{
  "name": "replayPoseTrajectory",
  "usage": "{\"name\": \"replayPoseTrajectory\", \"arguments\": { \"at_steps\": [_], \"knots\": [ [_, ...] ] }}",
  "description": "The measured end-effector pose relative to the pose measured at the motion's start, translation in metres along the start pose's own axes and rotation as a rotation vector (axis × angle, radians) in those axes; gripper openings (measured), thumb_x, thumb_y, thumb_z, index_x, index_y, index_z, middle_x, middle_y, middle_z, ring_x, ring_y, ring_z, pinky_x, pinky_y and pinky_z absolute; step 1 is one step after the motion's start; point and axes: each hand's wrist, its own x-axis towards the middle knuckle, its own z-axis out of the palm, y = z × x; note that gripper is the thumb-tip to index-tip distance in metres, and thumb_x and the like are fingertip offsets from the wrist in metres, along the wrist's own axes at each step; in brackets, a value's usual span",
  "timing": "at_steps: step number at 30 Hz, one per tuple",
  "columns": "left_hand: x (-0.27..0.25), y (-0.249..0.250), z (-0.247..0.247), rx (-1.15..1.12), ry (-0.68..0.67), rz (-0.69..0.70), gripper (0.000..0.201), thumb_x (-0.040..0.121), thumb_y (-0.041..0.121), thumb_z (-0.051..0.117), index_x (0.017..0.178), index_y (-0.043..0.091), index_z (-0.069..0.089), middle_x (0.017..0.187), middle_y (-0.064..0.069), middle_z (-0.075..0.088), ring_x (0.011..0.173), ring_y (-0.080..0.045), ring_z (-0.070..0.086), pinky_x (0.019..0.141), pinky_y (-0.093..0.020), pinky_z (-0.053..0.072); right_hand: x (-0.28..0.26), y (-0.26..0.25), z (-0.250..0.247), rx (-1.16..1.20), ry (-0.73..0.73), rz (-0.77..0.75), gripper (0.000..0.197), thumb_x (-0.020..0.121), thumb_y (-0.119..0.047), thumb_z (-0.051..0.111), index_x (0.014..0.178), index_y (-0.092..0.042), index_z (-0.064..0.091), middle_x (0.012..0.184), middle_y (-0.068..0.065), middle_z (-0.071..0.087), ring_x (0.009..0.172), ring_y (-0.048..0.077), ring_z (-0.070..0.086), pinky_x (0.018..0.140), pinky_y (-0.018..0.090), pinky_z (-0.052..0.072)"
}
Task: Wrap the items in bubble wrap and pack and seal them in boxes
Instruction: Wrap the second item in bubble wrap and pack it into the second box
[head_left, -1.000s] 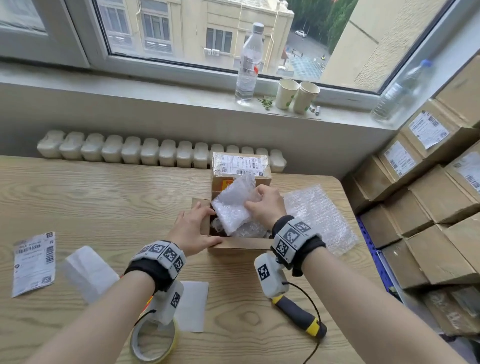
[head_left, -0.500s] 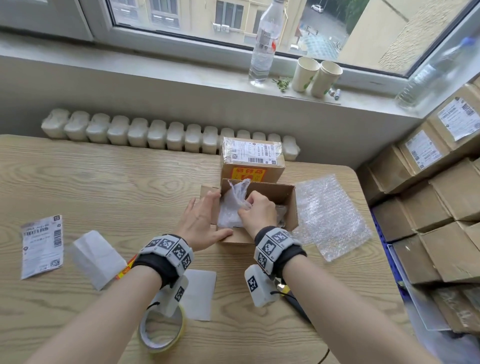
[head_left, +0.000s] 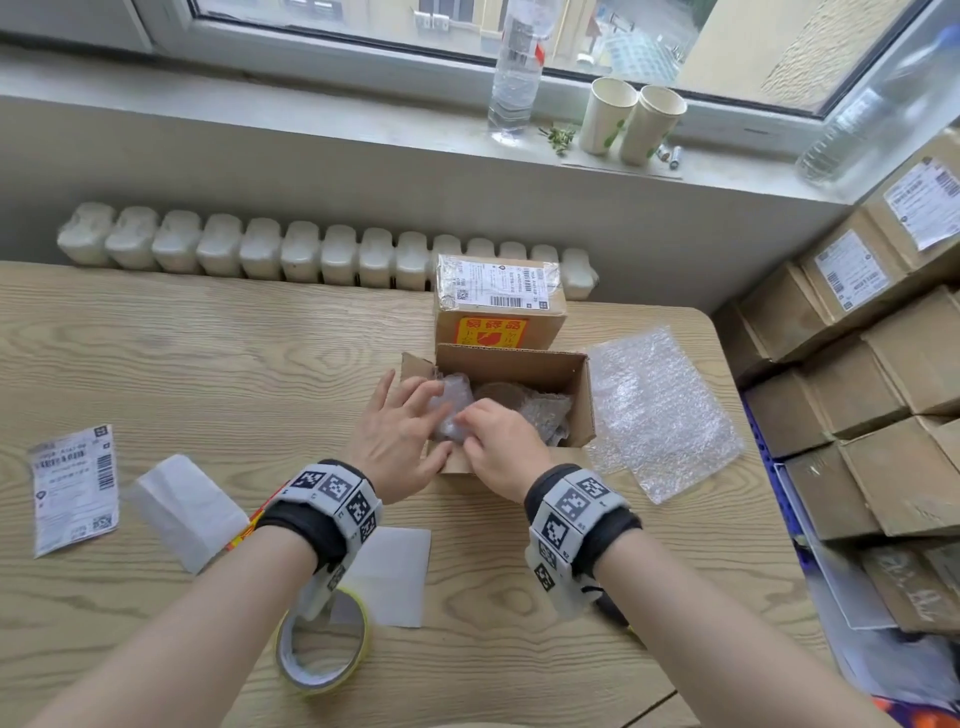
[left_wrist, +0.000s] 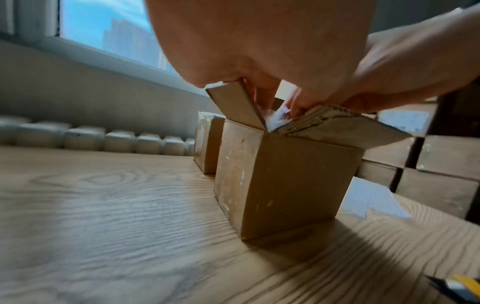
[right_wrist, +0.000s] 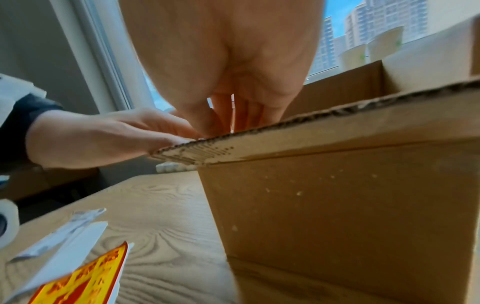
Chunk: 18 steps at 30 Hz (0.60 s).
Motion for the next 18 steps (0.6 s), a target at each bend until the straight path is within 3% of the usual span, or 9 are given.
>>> {"name": "replayPoseTrajectory", "arguments": {
  "at_steps": [4,7,9,12,14,16,18],
  "knots": [
    [0.010,0.006,-0.009,0.119,-0.012,0.030,0.040,0.081,0.031,0.033,0.103,0.013,0.061,0.103,-0.002,0.066,0.113,-0.022,0.054,0.115,-0.047,0.005,0.003,-0.006,0.001,0.012,-0.218,-0.002,0.029,0.097,-0.019,0.033,0.110,-0.006,0.055,0.119,0.017,0.058,0.110,0.032,0.053,0.094,0.037,0.039],
    [0.017,0.012,-0.021,0.198,-0.210,0.001,0.042,0.082,0.030,0.018,0.106,0.015,0.049,0.117,-0.005,0.062,0.133,-0.017,0.039,0.113,-0.041,-0.021,0.008,-0.009,0.000,-0.049,-0.346,0.038,0.035,0.097,-0.024,0.025,0.113,-0.009,0.052,0.122,0.016,0.058,0.113,0.031,0.053,0.103,0.043,0.032],
    [0.021,0.014,-0.024,0.266,-0.324,0.014,0.037,0.088,0.031,0.019,0.108,0.018,0.048,0.124,-0.002,0.059,0.141,-0.016,0.025,0.109,-0.044,-0.026,0.010,-0.009,0.001,-0.085,-0.389,0.044,0.040,0.097,-0.025,0.021,0.120,-0.010,0.051,0.131,0.014,0.054,0.122,0.026,0.048,0.113,0.048,0.018],
    [0.027,0.016,-0.026,0.293,-0.443,-0.001,0.035,0.092,0.030,0.027,0.114,0.020,0.051,0.128,0.004,0.057,0.144,-0.017,0.016,0.110,-0.048,-0.022,0.009,-0.009,0.003,-0.066,-0.376,0.037,0.041,0.098,-0.026,0.021,0.122,-0.013,0.052,0.133,0.011,0.053,0.124,0.025,0.047,0.113,0.051,0.016],
    [0.030,0.017,-0.028,0.246,-0.477,-0.026,0.032,0.092,0.029,0.032,0.114,0.020,0.053,0.129,0.004,0.055,0.144,-0.016,0.017,0.114,-0.048,-0.015,0.006,-0.005,0.004,-0.056,-0.325,0.037,0.038,0.099,-0.030,0.024,0.115,-0.015,0.055,0.125,0.012,0.059,0.116,0.029,0.053,0.107,0.047,0.030],
    [0.031,0.017,-0.034,0.161,-0.452,-0.059,0.027,0.092,0.026,0.036,0.111,0.019,0.054,0.125,0.003,0.057,0.139,-0.015,0.029,0.117,-0.043,-0.007,0.001,0.000,0.002,-0.024,-0.241,0.054,0.035,0.098,-0.036,0.028,0.105,-0.018,0.057,0.112,0.012,0.064,0.104,0.032,0.058,0.093,0.044,0.044],
    [0.033,0.022,-0.043,0.075,-0.410,-0.088,0.028,0.093,0.021,0.037,0.116,0.017,0.052,0.123,-0.001,0.058,0.127,-0.017,0.042,0.116,-0.037,0.005,-0.005,0.004,-0.006,-0.009,-0.169,0.052,0.030,0.098,-0.035,0.031,0.092,-0.017,0.055,0.102,0.010,0.064,0.097,0.030,0.059,0.085,0.043,0.047]
  ]
}}
